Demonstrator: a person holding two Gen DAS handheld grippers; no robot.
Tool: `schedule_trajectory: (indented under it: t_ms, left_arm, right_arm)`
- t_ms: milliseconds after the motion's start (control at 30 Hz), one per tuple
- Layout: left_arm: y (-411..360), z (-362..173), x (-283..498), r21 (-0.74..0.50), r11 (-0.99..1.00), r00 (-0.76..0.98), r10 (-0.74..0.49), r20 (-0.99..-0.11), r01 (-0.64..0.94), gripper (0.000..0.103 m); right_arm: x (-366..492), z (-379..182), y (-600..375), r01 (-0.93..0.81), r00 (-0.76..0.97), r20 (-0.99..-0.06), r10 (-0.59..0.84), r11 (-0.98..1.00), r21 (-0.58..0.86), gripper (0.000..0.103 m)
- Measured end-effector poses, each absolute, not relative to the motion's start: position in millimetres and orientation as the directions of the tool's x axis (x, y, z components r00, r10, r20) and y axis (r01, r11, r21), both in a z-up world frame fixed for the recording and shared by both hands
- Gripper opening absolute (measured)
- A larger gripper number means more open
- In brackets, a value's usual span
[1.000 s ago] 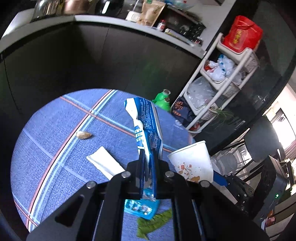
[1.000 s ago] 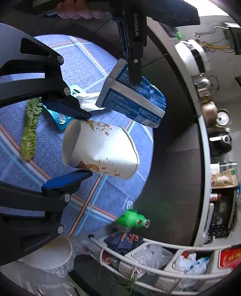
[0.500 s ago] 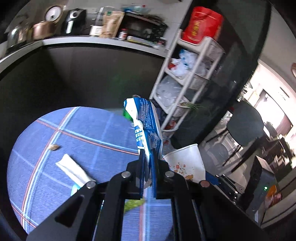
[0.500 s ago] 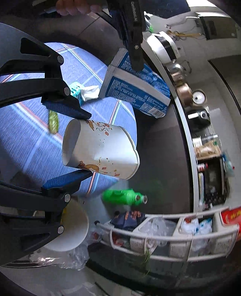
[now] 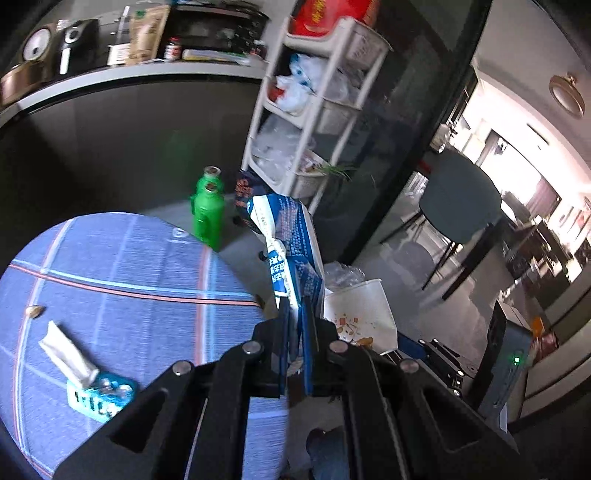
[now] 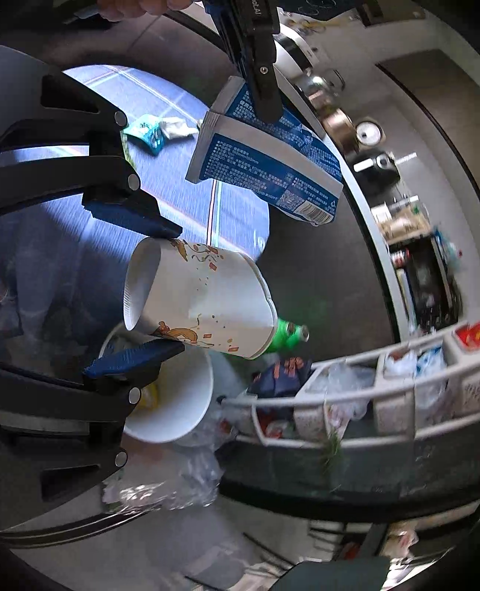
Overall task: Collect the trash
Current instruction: 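Carry the printed bag and paper cup over to the white bucket with both grippers, then open both grippers over the bucket to drop the bag and cup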
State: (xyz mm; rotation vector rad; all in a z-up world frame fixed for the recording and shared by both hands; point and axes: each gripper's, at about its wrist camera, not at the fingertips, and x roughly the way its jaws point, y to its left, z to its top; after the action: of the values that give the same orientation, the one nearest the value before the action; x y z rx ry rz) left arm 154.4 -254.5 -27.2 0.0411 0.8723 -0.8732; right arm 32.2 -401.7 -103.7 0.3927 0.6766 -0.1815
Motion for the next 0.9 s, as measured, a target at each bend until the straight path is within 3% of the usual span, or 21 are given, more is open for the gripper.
schedule_trajectory:
  t_ms: [533,900]
  left_arm:
    - [-347,-102,171,-0.309,0.639,0.193,-0.592,-0.783,0.704,0.007]
    - [-384,-162,189,-0.273,0.648,0.132,-0.505,-0.853,0.711,0.007]
  right_arm:
    - [25,-169,-469,0.427,0.690,-0.720,-0.075,0.845,0.321,0.054]
    - [48,-201,-490,0.418,0.649,-0.758,-0.061,0.862,0.288,0.055]
